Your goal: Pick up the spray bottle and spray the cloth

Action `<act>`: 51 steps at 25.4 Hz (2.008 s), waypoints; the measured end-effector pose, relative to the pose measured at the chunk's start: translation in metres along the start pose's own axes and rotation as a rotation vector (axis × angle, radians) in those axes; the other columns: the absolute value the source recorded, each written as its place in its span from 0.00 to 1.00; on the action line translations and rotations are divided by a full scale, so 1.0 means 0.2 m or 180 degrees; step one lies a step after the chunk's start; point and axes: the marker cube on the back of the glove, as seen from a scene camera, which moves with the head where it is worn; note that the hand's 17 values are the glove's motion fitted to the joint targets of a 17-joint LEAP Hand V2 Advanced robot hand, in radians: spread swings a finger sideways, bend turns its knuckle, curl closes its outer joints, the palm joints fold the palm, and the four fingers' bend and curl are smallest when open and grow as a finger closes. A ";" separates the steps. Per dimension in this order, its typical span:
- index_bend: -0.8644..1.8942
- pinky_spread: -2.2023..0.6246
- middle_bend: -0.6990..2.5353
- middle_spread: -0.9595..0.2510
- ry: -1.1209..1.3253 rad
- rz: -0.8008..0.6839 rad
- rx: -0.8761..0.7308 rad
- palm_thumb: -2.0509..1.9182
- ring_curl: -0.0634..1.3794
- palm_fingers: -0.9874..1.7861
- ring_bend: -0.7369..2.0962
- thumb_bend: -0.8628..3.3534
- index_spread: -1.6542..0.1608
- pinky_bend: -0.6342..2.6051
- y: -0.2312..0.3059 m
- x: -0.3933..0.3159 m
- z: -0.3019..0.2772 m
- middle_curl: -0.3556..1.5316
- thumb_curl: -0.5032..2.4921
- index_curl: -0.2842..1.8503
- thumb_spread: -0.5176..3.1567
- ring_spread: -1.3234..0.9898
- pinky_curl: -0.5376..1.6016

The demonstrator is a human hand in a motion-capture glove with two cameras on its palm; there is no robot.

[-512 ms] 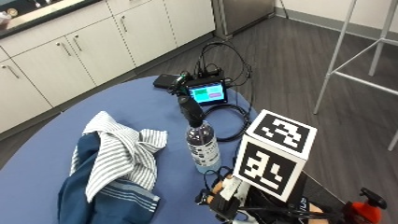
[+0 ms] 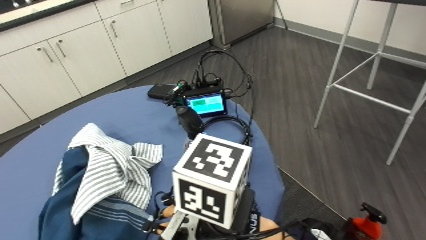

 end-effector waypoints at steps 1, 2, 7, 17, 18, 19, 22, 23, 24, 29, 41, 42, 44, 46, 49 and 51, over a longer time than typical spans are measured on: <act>0.37 0.82 0.32 0.76 0.0009 -0.0048 -0.0011 0.67 0.19 0.61 0.34 0.28 0.74 0.33 -0.04 -0.01 0.02 0.32 0.24 0.24 0.40 0.57 0.35; 0.36 0.82 0.32 0.76 0.0017 -0.0090 -0.0022 0.67 0.19 0.60 0.33 0.28 0.74 0.34 -0.07 -0.03 0.03 0.32 0.24 0.24 0.41 0.57 0.35; 0.35 0.83 0.31 0.76 0.0055 -0.0205 -0.0098 0.66 0.19 0.56 0.32 0.26 0.72 0.35 -0.13 -0.06 0.06 0.33 0.24 0.23 0.43 0.58 0.36; 0.36 0.84 0.32 0.76 -0.0092 0.0020 0.0796 0.66 0.20 0.57 0.34 0.24 0.71 0.35 0.03 0.05 -0.15 0.35 0.24 0.23 0.44 0.58 0.37; 0.36 0.84 0.32 0.76 -0.0135 0.0065 0.0935 0.66 0.20 0.57 0.34 0.24 0.71 0.35 0.07 0.08 -0.18 0.35 0.24 0.23 0.44 0.58 0.37; 0.36 0.83 0.32 0.75 -0.0192 0.0109 0.1078 0.66 0.21 0.58 0.35 0.24 0.71 0.35 0.10 0.11 -0.22 0.35 0.25 0.23 0.44 0.58 0.37; 0.36 0.83 0.32 0.75 -0.0432 0.0279 0.1520 0.65 0.22 0.59 0.35 0.23 0.71 0.35 0.21 0.22 -0.32 0.36 0.25 0.23 0.44 0.58 0.37; 0.35 0.83 0.32 0.75 -0.0527 0.0362 0.1645 0.65 0.22 0.59 0.36 0.23 0.71 0.35 0.24 0.27 -0.34 0.36 0.25 0.23 0.44 0.58 0.37; 0.35 0.83 0.32 0.75 -0.0621 0.0462 0.1745 0.65 0.22 0.60 0.36 0.22 0.71 0.35 0.26 0.31 -0.35 0.36 0.25 0.23 0.44 0.57 0.37; 0.35 0.83 0.32 0.75 -0.1108 0.0996 0.2132 0.63 0.24 0.60 0.37 0.20 0.71 0.35 0.37 0.54 -0.32 0.37 0.24 0.23 0.42 0.57 0.38; 0.35 0.82 0.32 0.75 -0.2709 0.1689 0.2500 0.63 0.25 0.60 0.37 0.20 0.71 0.36 0.28 0.88 0.05 0.38 0.25 0.23 0.40 0.57 0.39; 0.34 0.82 0.32 0.75 -0.2853 0.1668 0.2477 0.63 0.25 0.60 0.37 0.20 0.71 0.36 0.26 0.89 0.08 0.38 0.25 0.23 0.40 0.57 0.39; 0.34 0.82 0.32 0.75 -0.3099 0.1648 0.2489 0.64 0.26 0.60 0.37 0.20 0.72 0.37 0.24 0.90 0.14 0.38 0.26 0.22 0.40 0.57 0.39; 0.34 0.82 0.32 0.75 -0.3252 0.1696 0.2571 0.64 0.26 0.61 0.38 0.20 0.72 0.37 0.25 0.91 0.19 0.38 0.26 0.22 0.40 0.57 0.39; 0.33 0.82 0.32 0.74 -0.3177 0.1862 0.2754 0.65 0.27 0.62 0.40 0.20 0.72 0.37 0.28 0.93 0.26 0.38 0.26 0.21 0.39 0.56 0.39; 0.34 0.81 0.32 0.74 -0.3046 0.1957 0.2882 0.66 0.28 0.64 0.41 0.20 0.73 0.37 0.30 0.92 0.29 0.39 0.26 0.21 0.39 0.55 0.39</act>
